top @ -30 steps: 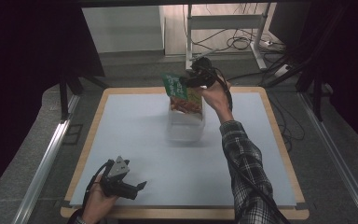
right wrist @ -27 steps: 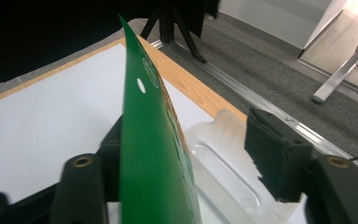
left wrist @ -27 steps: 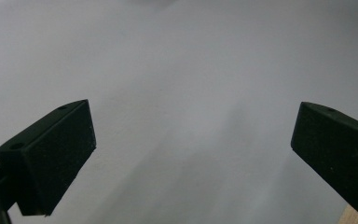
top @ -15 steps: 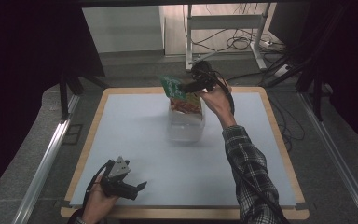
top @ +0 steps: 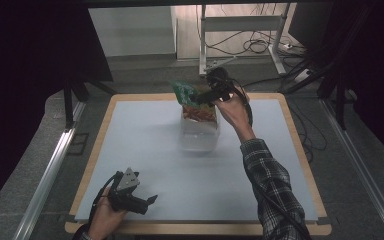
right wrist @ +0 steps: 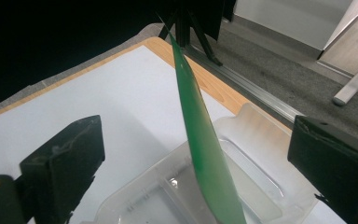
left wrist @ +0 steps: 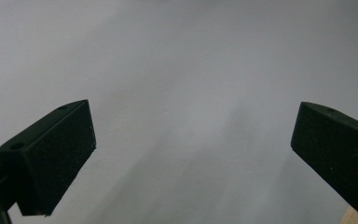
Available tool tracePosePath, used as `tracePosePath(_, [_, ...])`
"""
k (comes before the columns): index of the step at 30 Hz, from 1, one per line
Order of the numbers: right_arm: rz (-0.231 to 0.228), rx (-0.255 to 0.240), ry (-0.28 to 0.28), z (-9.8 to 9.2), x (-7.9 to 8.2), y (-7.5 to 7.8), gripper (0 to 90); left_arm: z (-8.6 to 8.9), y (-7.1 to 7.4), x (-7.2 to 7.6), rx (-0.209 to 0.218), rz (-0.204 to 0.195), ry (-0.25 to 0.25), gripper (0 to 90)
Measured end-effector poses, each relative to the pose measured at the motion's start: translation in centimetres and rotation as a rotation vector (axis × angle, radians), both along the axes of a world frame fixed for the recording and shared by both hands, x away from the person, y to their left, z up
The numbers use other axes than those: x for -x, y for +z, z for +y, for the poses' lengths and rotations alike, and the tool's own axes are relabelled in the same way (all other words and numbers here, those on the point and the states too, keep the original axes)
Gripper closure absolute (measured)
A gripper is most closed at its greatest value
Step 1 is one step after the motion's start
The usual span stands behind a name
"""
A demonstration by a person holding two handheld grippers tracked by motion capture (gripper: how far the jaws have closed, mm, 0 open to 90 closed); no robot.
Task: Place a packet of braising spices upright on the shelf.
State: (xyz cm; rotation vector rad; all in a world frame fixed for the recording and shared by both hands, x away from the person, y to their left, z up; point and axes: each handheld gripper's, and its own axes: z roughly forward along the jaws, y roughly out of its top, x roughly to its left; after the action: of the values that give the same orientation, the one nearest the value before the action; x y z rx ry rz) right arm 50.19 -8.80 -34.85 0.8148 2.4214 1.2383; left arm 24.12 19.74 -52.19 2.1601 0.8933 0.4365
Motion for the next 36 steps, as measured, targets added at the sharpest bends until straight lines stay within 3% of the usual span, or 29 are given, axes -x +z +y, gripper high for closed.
tracePosePath(16, [-0.032, -0.011, 0.002, -1.4, 1.6, -0.4, 0.0, 0.1, 0.1, 0.0, 0.019, -0.004, 0.001, 0.0])
tracePosePath(28, [-0.037, -0.018, 0.01, -2.3, 3.3, -0.8, 0.0, 0.4, 0.2, 0.1, 0.1, 0.003, -0.02, 0.0])
tracePosePath(36, [-0.028, -0.01, 0.019, -2.9, 4.3, -1.3, 0.0, 0.6, 0.3, 0.0, 0.113, 0.009, -0.002, 0.0])
